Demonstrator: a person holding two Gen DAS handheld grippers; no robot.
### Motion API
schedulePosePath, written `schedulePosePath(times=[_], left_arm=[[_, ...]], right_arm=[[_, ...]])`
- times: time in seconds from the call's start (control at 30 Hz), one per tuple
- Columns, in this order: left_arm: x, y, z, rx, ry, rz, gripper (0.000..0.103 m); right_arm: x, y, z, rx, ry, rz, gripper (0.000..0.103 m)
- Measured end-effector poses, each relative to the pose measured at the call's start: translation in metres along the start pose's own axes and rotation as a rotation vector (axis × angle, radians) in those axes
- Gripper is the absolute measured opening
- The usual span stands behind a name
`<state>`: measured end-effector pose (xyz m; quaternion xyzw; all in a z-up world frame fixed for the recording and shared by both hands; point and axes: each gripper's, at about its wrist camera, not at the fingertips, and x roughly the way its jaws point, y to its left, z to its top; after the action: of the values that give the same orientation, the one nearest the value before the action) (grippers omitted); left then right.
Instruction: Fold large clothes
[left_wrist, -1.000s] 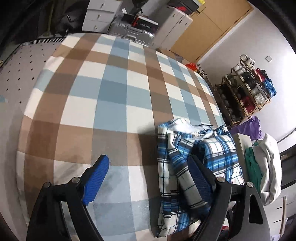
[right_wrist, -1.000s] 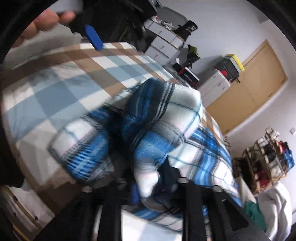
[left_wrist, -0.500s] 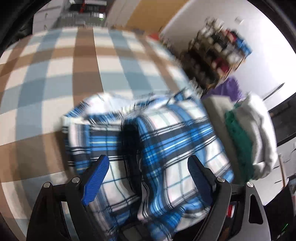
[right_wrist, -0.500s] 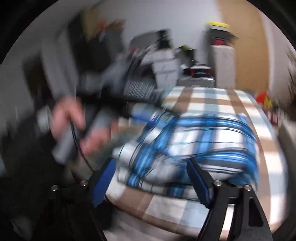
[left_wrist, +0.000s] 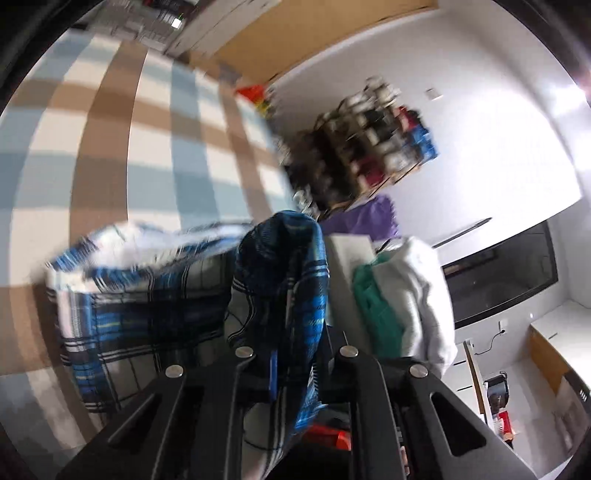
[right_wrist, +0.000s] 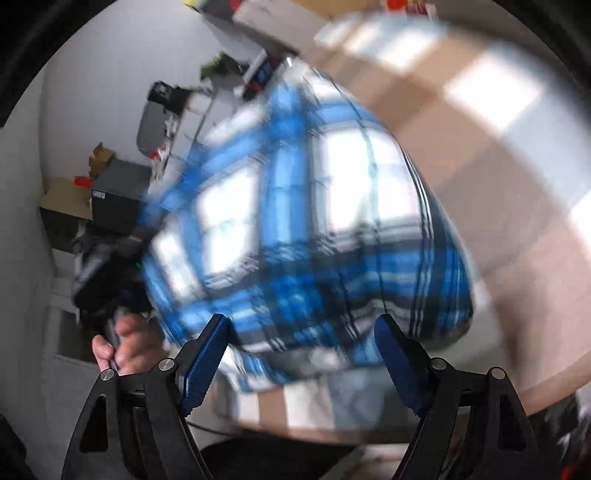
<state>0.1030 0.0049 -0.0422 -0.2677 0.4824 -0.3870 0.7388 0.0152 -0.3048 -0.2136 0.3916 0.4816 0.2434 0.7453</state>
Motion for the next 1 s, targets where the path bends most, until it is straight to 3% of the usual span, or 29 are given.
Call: schedulePosePath(times=[0.1, 0.23, 0.4, 0.57, 0.63, 0.7, 0.83, 0.87, 0.93, 1.0], left_arm=[[-0.015, 0.004, -0.01, 0.007, -0.008, 0.026, 0.008], [-0.024, 0.021, -0.023, -0.014, 0.004, 0.101, 0.007], [-0.027, 0.04, -0.04, -0.022, 0.03, 0.218, 0.008], [-0.029, 0.056, -0.044, -0.063, 0.052, 0.285, 0.008], [-0.026, 0.062, -0.046, -0.082, 0.068, 0.29, 0.009], [-0.022, 0.062, -0.047, -0.089, 0.085, 0.311, 0.014], [-0.029, 0.064, -0.052, -0.11, 0.086, 0.332, 0.017], [-0.035, 0.062, -0.053, -0.111, 0.073, 0.351, 0.017], [-0.052, 0.058, -0.055, -0.116, 0.038, 0.384, 0.018], [-0.08, 0.045, -0.054, -0.112, -0.057, 0.384, 0.018]], right_arm=[[0.008, 0.013, -0.001, -0.069, 0.011, -0.064, 0.081], [0.014, 0.015, -0.001, -0.073, 0.034, -0.068, 0.081], [0.001, 0.022, 0.004, -0.097, 0.012, 0.007, 0.082], [-0.023, 0.055, 0.015, -0.191, -0.122, 0.086, 0.082], [-0.015, 0.073, 0.023, -0.233, -0.108, 0.046, 0.082], [0.009, 0.088, 0.036, -0.274, -0.055, -0.048, 0.082], [0.049, 0.063, 0.039, -0.201, 0.048, -0.156, 0.082], [0.06, 0.053, 0.039, -0.183, 0.074, -0.154, 0.082], [0.056, 0.049, 0.027, -0.241, 0.043, -0.155, 0.082], [0.06, 0.058, 0.018, -0.318, 0.049, -0.219, 0.082]])
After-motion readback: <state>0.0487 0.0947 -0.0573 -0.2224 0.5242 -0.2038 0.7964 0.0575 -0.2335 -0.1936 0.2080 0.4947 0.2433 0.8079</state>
